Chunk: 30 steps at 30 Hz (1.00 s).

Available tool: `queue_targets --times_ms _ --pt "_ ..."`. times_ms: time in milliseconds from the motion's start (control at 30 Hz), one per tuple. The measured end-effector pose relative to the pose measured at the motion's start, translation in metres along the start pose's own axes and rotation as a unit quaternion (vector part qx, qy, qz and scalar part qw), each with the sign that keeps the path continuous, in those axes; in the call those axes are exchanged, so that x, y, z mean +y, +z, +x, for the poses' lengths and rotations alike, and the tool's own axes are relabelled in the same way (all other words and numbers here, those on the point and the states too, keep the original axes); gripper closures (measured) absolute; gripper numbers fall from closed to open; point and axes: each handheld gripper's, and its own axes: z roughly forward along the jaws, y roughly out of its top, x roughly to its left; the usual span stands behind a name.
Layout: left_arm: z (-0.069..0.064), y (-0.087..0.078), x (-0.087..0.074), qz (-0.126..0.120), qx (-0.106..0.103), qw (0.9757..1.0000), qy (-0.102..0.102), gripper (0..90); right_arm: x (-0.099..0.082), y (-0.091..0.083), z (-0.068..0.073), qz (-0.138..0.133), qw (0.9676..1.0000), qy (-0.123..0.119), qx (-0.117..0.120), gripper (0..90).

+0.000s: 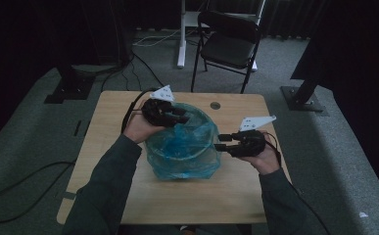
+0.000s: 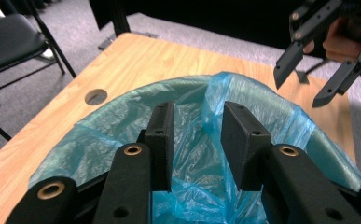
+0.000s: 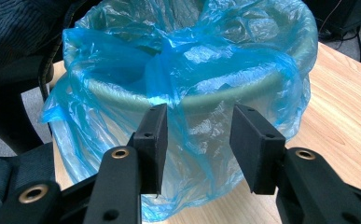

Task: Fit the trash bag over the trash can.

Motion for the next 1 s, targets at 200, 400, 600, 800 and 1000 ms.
queue_targets --times_ms 200,400,600,800,1000 --pt "0.003 0.013 -0.002 0.028 -0.005 0.9996 0.004 64.3 -0.002 0.000 -0.001 0.002 1.0000 0.001 0.001 55.5" --pt "0.003 0.019 -0.002 0.041 -0.013 0.9991 0.006 63.9 -0.002 -0.001 -0.001 0.002 1.0000 0.002 0.001 55.4" --pt "0.005 0.028 -0.003 0.062 -0.009 0.9980 0.011 63.5 -0.003 -0.001 0.000 0.002 1.0000 0.002 0.001 55.1" --pt "0.003 0.033 -0.003 0.072 -0.003 0.9973 0.017 63.6 -0.004 -0.001 -0.001 0.002 1.0000 0.003 0.001 54.9" --pt "0.001 0.041 -0.004 0.097 0.001 0.9949 0.026 63.6 -0.004 -0.002 0.000 0.002 1.0000 0.002 0.002 54.8"
